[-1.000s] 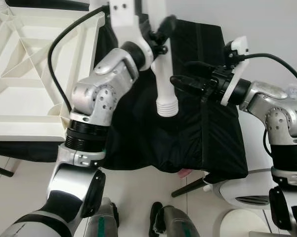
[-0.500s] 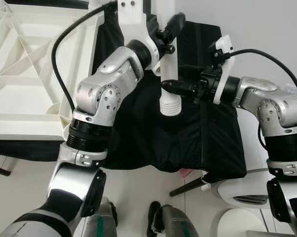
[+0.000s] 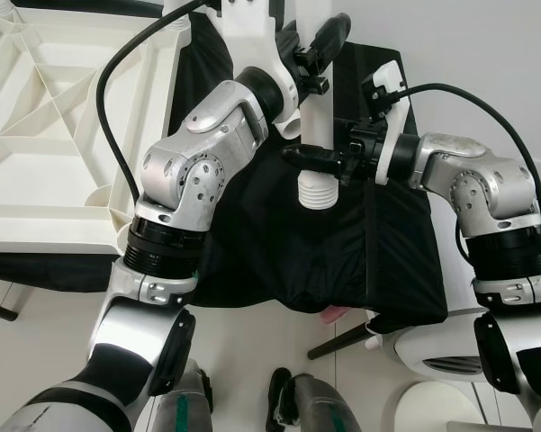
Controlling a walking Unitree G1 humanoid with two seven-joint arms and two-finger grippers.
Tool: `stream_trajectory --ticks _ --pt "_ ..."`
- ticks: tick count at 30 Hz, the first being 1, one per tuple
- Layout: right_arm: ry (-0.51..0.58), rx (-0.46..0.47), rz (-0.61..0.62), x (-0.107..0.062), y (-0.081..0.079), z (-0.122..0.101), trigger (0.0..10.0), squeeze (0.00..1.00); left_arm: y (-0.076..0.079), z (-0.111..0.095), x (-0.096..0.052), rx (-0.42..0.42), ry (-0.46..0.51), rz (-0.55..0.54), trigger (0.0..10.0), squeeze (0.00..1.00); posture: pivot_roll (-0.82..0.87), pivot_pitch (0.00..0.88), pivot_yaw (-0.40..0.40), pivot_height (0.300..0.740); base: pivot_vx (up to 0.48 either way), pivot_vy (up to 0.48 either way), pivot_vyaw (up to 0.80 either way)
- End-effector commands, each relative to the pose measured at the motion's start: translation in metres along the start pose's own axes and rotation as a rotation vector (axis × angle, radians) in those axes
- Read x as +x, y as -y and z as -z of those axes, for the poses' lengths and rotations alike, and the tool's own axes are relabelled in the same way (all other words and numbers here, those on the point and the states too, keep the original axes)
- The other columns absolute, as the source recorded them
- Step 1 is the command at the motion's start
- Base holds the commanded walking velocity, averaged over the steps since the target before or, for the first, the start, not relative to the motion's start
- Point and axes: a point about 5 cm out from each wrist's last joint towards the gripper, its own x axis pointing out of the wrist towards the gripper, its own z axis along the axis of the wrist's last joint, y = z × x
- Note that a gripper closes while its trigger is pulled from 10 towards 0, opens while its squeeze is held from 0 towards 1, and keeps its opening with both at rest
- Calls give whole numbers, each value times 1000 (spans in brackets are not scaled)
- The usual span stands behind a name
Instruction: Building children table
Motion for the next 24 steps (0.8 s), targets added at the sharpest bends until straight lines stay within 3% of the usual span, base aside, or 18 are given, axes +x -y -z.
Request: stream_trajectory --ticks 1,4,5,6,7,8,10,13,14,24 --pt "1 -27 -16 4 0 -6 10000 0 21 -3 0 7 23 211 10000 0 50 126 -113 740 0 0 0" --pt "5 -33 -20 5 0 -7 10000 0 21 -3 0 5 22 213 10000 0 50 125 -113 740 0 0 0" --pt "9 -38 -22 6 0 -9 9098 0 22 -3 0 5 22 215 10000 0 50 125 -113 740 0 0 0" --pt "15 -52 -24 6 1 -11 5686 0 22 -2 0 6 21 216 10000 0 50 125 -113 740 0 0 0" --pt "19 -60 -27 6 1 -13 4235 0 23 -2 0 5 21 217 10000 0 49 125 -113 740 0 0 0" --pt "19 -60 -27 6 1 -13 4235 0 23 -2 0 5 21 217 10000 0 49 125 -113 740 0 0 0" --pt "22 -68 -24 5 2 -15 2353 0 23 -2 0 6 20 218 10000 0 47 127 -112 740 0 0 0" --pt "21 -69 -21 5 3 -16 2353 0 23 -2 0 6 20 218 10000 0 47 127 -112 740 0 0 0" --pt "21 -72 -17 5 4 -17 0 0 23 -2 0 6 19 220 10000 0 46 128 -111 740 0 0 0" --pt "14 -72 -12 2 7 -18 0 0 23 -2 0 10 17 222 10000 0 43 132 -110 740 0 0 0"
